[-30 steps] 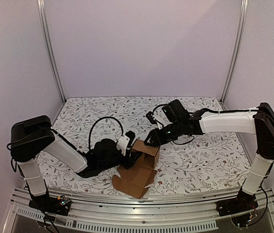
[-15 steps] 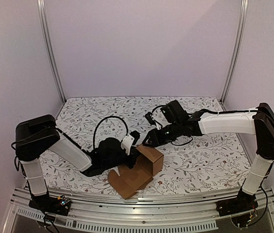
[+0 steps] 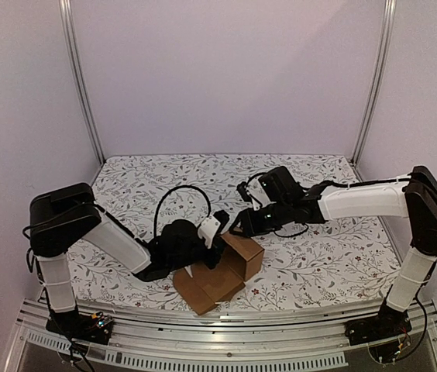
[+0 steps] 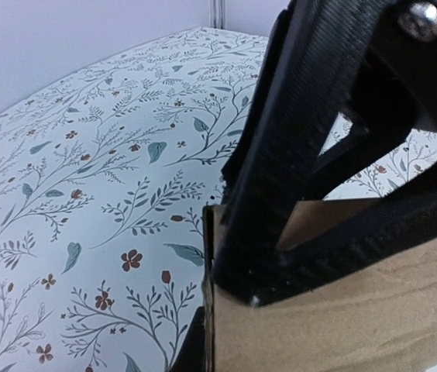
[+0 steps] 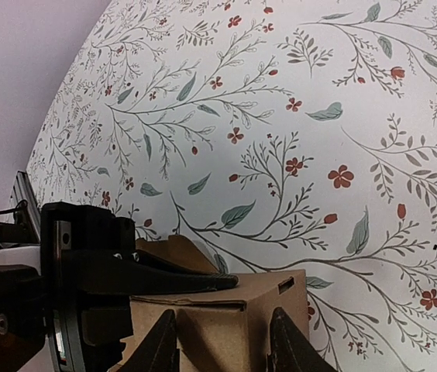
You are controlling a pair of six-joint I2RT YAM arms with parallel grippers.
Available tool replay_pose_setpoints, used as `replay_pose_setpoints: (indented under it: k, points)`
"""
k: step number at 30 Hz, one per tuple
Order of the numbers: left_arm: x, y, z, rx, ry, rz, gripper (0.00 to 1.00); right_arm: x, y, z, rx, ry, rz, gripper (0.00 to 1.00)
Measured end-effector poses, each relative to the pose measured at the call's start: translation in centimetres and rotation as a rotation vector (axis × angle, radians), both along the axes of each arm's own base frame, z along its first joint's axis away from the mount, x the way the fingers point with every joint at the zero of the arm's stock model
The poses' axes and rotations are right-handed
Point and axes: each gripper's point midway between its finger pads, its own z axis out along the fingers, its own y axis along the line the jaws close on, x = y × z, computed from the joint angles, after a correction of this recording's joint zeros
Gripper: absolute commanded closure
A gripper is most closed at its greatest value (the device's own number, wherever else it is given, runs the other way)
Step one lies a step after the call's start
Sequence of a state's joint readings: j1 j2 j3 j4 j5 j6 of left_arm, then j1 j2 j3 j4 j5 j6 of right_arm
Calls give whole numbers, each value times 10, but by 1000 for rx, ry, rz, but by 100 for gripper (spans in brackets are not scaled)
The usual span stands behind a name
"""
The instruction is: Fold the paper box
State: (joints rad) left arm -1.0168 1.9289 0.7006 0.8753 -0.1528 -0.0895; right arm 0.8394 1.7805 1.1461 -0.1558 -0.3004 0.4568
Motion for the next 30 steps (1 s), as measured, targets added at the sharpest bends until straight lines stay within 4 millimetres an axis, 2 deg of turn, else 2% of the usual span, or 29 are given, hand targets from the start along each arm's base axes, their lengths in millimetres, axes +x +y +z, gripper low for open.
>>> replay_pose_setpoints:
  k: [4, 9, 19, 22, 30]
  points:
    - [3, -5, -1, 7, -31, -10, 99, 1, -5, 0, 4, -11, -29, 68]
    - [5, -7, -2, -3, -48, -12, 85, 2, -8, 0, 13, -17, -52, 70]
    - [1, -3, -9, -21, -44, -9, 70, 1, -7, 0, 21, -3, -63, 71]
    - [1, -2, -13, -30, -46, -9, 63, 0, -7, 0, 22, -1, -65, 71]
    - [-2, -1, -33, -64, -62, -15, 57, 0, -7, 0, 26, 5, -67, 71]
